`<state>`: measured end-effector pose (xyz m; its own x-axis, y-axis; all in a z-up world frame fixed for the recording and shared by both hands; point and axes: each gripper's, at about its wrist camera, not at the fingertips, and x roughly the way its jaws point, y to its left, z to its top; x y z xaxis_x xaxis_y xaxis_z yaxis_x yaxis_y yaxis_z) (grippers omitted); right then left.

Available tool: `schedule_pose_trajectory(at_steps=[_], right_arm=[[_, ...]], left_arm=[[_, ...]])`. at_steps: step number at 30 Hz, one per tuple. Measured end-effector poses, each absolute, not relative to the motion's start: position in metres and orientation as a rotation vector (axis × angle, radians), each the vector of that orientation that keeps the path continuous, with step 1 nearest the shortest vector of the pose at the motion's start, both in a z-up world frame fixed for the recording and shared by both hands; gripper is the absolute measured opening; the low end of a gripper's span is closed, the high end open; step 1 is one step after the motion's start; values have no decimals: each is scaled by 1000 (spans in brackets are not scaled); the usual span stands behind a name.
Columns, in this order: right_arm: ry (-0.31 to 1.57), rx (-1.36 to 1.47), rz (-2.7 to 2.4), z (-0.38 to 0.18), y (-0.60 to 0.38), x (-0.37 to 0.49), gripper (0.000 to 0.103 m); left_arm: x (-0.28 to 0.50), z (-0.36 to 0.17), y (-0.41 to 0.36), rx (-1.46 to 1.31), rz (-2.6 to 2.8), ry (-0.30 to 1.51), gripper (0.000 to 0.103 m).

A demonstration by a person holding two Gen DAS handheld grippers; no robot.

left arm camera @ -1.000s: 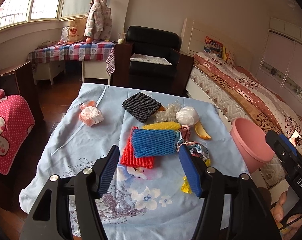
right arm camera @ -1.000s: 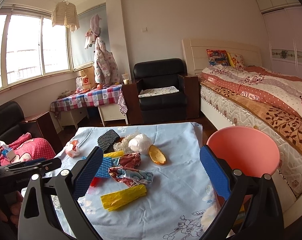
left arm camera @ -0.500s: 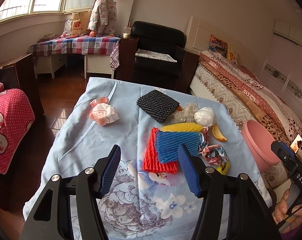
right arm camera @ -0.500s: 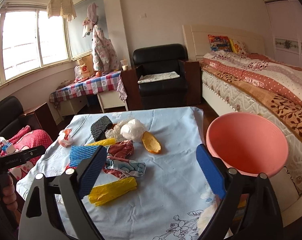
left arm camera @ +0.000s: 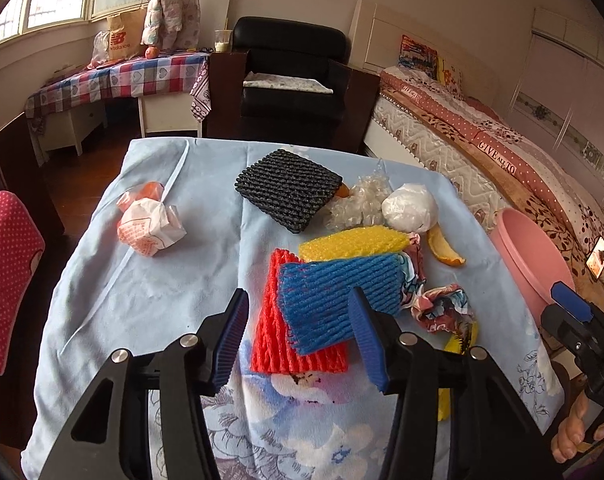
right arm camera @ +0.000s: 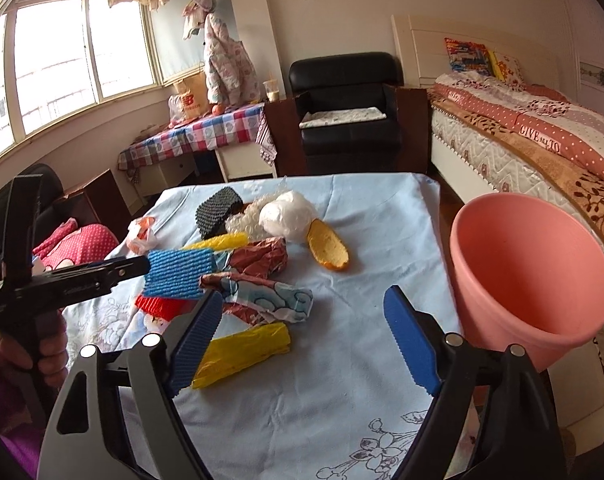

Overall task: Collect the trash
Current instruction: 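Grasp the blue foam net with the left tool while the right tool grasps the patterned wrapper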

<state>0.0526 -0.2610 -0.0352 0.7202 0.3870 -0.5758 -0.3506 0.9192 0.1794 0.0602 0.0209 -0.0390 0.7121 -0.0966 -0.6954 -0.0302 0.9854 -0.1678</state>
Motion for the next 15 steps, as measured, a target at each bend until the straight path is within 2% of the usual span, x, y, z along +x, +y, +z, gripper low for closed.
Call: schedule_pose_trajectory(at_steps=[3,7,8,10,15], right_arm=[[692,51,432,-40,-256,56,83],[730,47,450,-45,-250,60,83],[738,45,451,-46,-248,60,83],[753,39,456,-48,-243,61,83],[783,22,456,-52,-234,63,83]], left_arm=[[70,-47,18,-162,-50,793,49],[78,-56,21,-199,-81,811,12],[79,-58,22,-211,-88,814,7],[77,-60,25,-229,-106,809,3],[62,-53,33,-266,-144,770,1]])
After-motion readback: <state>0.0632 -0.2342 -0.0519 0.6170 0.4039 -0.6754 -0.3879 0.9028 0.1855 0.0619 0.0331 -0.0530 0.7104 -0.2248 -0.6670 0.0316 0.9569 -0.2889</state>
